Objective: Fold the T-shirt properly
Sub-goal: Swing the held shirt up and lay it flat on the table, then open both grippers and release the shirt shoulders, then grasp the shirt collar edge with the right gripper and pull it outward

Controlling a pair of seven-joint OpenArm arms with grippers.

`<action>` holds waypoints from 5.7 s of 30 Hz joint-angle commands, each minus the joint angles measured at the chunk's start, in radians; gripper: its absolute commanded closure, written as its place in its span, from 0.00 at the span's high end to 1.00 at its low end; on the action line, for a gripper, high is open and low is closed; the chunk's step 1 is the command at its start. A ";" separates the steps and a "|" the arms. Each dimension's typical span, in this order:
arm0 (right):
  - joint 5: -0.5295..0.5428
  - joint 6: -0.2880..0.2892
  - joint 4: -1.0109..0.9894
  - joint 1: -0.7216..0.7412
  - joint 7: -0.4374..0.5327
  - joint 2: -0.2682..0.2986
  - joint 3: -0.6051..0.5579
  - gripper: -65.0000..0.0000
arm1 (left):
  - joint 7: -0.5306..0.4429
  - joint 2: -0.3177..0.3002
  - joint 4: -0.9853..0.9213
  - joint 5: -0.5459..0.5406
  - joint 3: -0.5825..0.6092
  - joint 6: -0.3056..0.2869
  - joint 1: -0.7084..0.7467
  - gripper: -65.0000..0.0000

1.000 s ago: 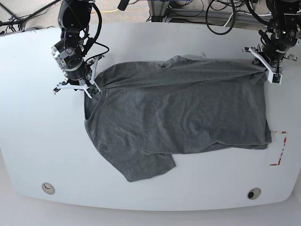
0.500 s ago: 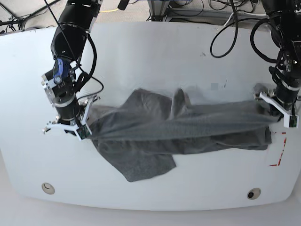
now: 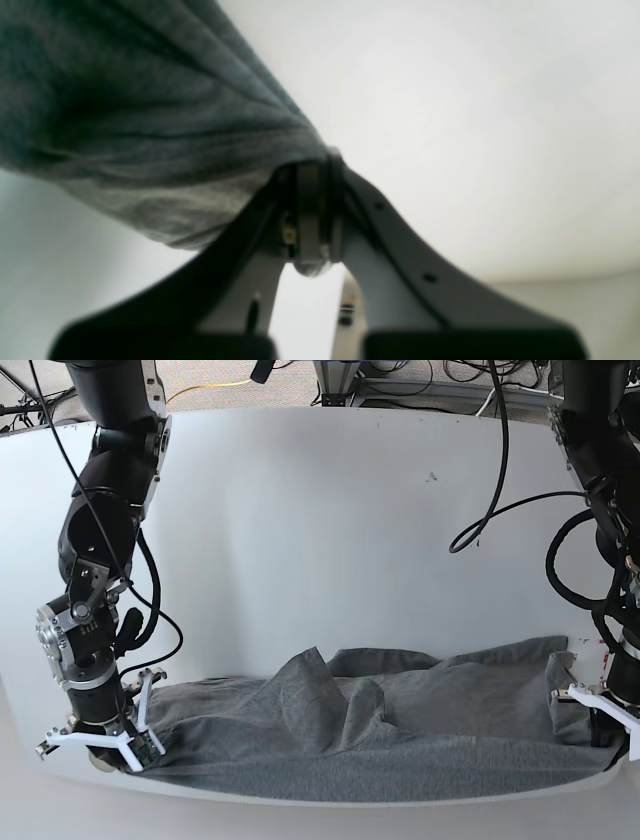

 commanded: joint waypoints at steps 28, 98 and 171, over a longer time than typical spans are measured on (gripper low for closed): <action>-0.028 -0.025 0.057 -0.119 -0.051 0.102 0.092 0.00 | 0.042 -0.016 0.016 0.014 0.041 -0.043 -0.054 0.03; 0.836 -0.025 0.053 -1.026 -0.053 -0.215 0.494 0.01 | 0.067 0.032 0.020 0.017 -0.169 -0.169 1.022 0.00; 0.707 -0.025 -0.091 -0.663 -0.235 -0.218 0.012 0.31 | 0.298 0.021 0.019 -0.285 -0.522 -0.574 0.663 0.58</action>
